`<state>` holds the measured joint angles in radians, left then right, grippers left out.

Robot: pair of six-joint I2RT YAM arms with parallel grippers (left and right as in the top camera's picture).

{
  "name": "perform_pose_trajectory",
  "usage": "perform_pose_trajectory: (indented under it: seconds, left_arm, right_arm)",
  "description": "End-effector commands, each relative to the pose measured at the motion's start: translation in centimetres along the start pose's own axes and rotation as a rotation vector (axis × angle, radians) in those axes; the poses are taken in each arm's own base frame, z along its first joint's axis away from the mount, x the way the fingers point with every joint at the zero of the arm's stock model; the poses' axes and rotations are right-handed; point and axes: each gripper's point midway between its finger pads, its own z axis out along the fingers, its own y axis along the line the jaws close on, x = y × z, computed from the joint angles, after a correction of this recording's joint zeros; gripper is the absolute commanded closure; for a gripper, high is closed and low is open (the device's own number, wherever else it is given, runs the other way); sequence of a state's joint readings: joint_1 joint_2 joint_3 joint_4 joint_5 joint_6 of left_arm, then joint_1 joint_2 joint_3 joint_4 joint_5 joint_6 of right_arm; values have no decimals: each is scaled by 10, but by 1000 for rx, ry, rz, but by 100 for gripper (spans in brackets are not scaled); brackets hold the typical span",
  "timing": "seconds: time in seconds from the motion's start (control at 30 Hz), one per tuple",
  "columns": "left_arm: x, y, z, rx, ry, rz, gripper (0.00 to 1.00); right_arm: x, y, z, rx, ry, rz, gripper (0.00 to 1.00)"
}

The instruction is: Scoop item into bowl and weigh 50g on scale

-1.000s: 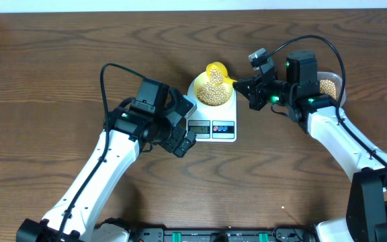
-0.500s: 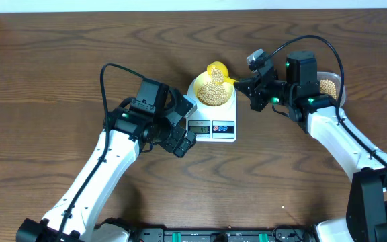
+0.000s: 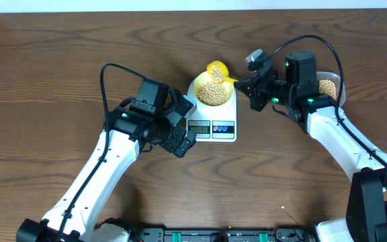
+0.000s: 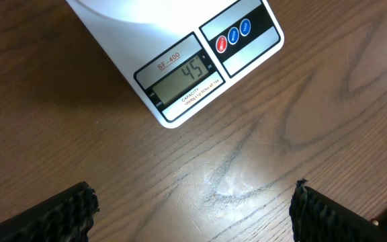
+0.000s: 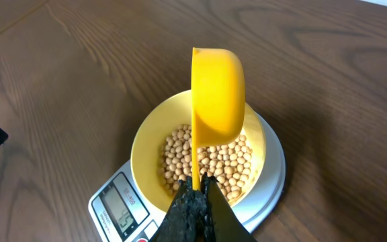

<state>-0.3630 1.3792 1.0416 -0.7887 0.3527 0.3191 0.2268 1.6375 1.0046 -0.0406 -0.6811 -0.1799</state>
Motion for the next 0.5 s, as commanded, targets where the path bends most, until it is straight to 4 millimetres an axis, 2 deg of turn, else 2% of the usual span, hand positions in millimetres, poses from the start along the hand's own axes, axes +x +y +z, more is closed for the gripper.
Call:
perform_pose_trajectory:
  seconds: [0.0, 0.47]
  left_arm:
    - [1, 0, 0, -5, 5, 18, 6]
    - [1, 0, 0, -5, 5, 18, 6]
  right_arm:
    - [-6, 7, 0, -21, -11, -37, 99]
    - [-8, 10, 2, -19, -14, -38, 99]
